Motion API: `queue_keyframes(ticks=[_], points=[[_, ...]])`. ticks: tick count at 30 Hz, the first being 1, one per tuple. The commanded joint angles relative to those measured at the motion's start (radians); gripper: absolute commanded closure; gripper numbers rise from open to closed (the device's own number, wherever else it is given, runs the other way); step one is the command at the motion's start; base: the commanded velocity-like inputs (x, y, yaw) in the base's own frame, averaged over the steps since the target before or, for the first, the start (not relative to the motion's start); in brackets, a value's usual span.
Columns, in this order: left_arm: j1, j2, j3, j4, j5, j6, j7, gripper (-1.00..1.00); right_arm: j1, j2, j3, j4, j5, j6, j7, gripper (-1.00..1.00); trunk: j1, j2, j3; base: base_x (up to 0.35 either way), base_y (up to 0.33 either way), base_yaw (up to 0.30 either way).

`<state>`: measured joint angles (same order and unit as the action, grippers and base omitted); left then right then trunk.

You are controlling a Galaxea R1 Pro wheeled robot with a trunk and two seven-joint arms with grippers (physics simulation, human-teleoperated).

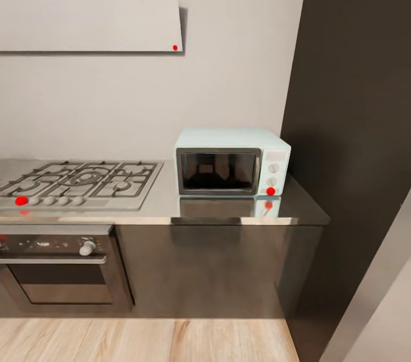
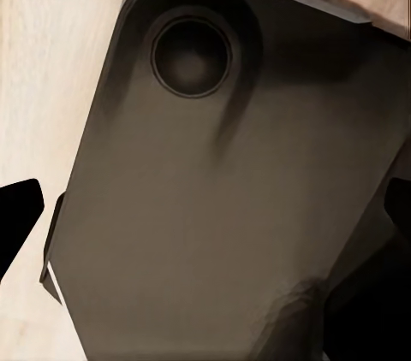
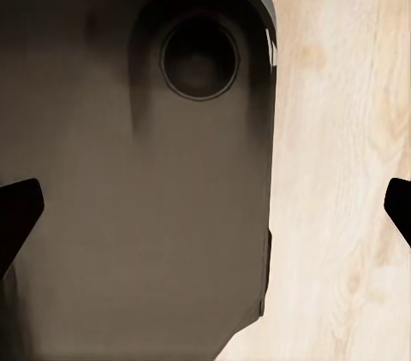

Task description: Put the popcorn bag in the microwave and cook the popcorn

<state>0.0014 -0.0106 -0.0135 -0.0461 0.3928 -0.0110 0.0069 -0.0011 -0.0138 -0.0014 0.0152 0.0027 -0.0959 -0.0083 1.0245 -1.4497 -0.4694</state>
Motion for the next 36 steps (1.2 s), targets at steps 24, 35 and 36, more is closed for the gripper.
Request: queue_keyframes(ticks=[24, 35, 36], points=[[0.0, -0.001, -0.001, -0.001, 0.006, -0.001, 0.001, -1.0, 0.0, 0.005, -0.001, -0.046, 0.011, 0.002, 0.002, -1.0, 0.0, 0.0, -0.001, 0.074, 0.0, 0.0], [0.0, -0.002, -0.002, -0.001, 0.006, -0.001, 0.001, -1.0, -0.024, 0.001, -0.001, -0.944, 0.013, 0.629, 0.005, -1.0, 0.0, 0.0, -0.001, 0.0, 0.0, 0.0], [0.0, -0.002, -0.002, -0.001, 0.006, -0.001, 0.001, -1.0, -0.041, 0.001, -0.001, -0.976, 0.013, 0.655, 0.006, -1.0, 0.0, 0.0, -0.001, 0.0, 0.0, 0.0]])
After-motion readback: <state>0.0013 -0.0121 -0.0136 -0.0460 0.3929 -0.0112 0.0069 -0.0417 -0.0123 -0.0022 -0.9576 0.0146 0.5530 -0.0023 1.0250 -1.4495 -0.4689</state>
